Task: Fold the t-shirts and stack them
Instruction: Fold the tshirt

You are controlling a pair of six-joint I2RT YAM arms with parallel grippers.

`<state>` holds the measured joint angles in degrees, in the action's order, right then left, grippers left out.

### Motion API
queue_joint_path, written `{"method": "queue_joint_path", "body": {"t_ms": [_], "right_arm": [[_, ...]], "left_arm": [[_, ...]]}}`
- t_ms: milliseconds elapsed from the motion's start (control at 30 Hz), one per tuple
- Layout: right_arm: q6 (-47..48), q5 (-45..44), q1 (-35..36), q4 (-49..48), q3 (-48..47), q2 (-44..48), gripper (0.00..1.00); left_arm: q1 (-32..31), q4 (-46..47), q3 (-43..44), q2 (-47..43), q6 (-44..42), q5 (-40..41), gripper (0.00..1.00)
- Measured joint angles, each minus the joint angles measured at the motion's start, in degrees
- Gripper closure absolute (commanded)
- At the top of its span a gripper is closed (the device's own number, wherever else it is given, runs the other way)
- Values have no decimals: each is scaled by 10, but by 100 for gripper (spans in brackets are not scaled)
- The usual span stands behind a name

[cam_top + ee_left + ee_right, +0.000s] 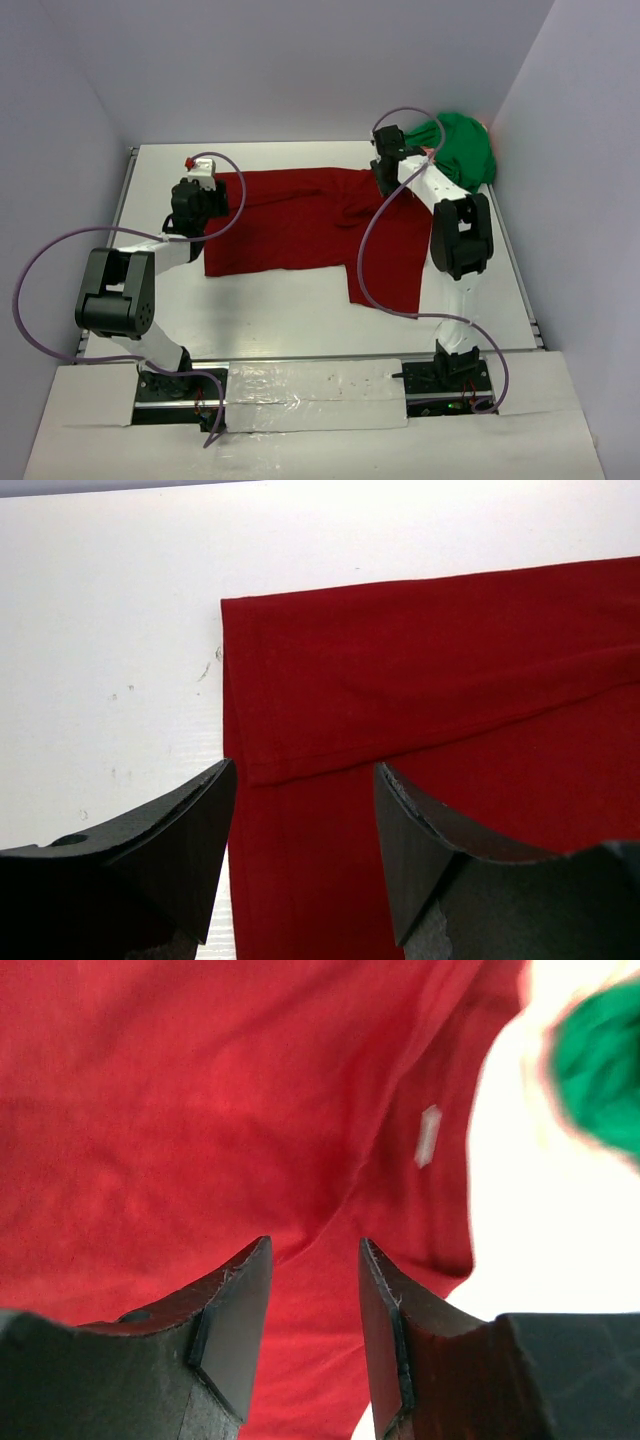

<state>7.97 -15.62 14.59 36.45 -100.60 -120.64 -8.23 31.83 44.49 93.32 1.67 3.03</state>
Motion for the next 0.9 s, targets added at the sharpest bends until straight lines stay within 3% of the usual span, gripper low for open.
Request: {"method": "queue_joint_path", "body": {"t_ms": [367,900], "right_arm": [[-48,127,-20,55,2,-3,56],[-34,26,-49,-6,33,-3,57]], "left_arm": [[0,0,0,0,-4,-2,34],[0,0,-8,-10,-5,-2,34]]}}
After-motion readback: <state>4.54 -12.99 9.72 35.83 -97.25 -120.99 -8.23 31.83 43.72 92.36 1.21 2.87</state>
